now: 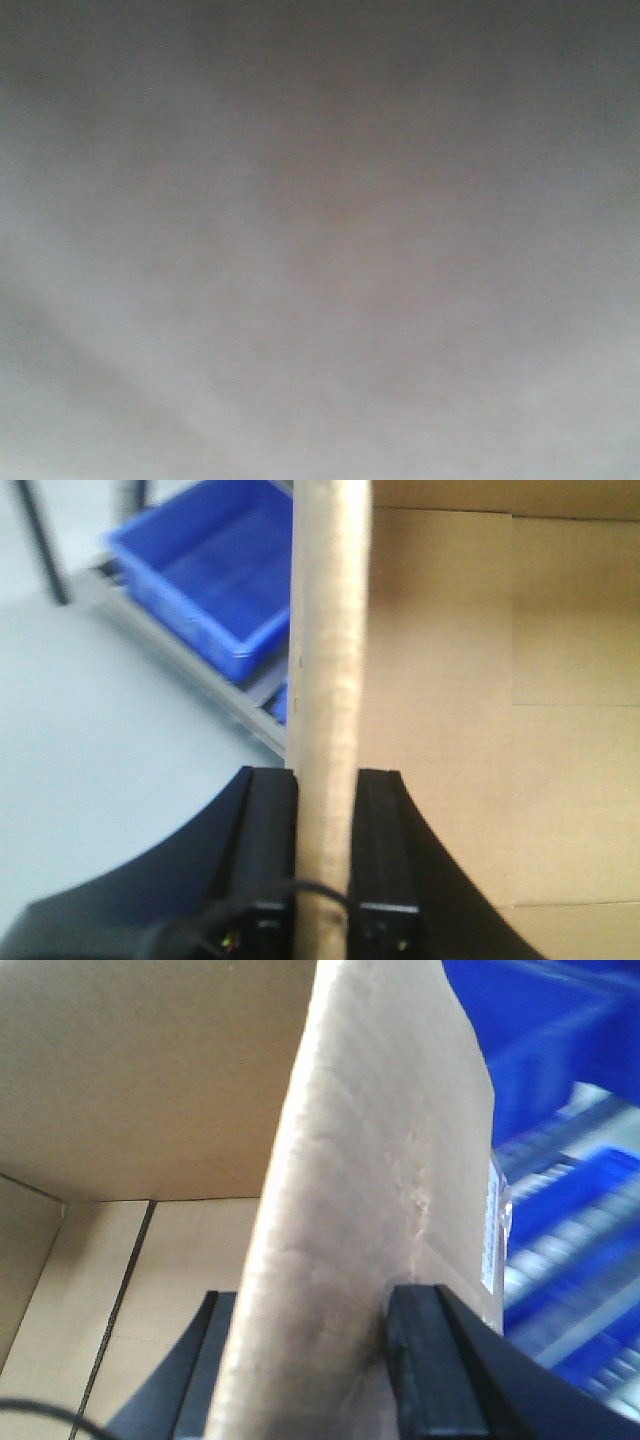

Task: Grab box from left shelf to table start
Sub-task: 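Hold the box with both grippers while the base drives to the table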

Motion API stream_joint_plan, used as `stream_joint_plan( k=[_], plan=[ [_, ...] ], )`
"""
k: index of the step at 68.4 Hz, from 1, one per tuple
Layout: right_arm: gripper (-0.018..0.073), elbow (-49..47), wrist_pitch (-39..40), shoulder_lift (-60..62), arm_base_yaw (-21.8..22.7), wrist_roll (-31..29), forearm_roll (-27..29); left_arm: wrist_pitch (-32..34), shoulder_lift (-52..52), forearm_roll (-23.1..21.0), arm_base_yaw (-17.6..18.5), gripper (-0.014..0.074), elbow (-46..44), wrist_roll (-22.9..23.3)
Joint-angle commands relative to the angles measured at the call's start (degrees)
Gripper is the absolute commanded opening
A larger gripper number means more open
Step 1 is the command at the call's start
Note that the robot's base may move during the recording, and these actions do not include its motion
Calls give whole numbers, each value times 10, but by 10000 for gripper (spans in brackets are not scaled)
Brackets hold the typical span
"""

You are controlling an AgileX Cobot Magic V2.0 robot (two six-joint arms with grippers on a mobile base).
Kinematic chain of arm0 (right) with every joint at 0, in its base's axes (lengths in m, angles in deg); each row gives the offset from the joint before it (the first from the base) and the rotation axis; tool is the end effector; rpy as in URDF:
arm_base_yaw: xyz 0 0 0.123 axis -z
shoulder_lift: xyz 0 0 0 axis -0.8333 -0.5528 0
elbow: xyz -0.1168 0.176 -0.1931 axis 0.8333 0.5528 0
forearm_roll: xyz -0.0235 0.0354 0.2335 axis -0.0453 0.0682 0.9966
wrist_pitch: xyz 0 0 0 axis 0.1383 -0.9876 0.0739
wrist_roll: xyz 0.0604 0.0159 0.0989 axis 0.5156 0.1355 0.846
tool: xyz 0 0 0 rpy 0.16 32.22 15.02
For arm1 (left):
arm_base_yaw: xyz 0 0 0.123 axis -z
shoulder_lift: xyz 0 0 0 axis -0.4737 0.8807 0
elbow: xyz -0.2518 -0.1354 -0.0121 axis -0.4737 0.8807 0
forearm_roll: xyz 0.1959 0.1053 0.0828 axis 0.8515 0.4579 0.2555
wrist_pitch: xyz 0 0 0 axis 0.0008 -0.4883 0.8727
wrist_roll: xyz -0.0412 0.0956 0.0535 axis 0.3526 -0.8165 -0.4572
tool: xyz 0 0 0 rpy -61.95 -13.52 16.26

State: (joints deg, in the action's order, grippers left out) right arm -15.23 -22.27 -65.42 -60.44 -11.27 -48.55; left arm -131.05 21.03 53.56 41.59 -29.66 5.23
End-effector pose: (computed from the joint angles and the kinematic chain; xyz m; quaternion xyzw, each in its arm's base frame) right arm -0.0013 0.0267 0.3956 -0.0602 0.7661 0.1432 0.6237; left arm 0.0333 -0.0259 0.2750 0.0176 0.8558 -0.1927 0.4798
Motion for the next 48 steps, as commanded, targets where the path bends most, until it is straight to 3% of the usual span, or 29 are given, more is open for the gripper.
stream_joint_plan(
  k=[1,48],
  plan=[
    [58,-17,60,-3,1,1,14,-39,9,26,2,-99,-3,2],
    [58,-17,60,-1,1,1,14,-39,9,26,2,-99,-3,2]
  ],
)
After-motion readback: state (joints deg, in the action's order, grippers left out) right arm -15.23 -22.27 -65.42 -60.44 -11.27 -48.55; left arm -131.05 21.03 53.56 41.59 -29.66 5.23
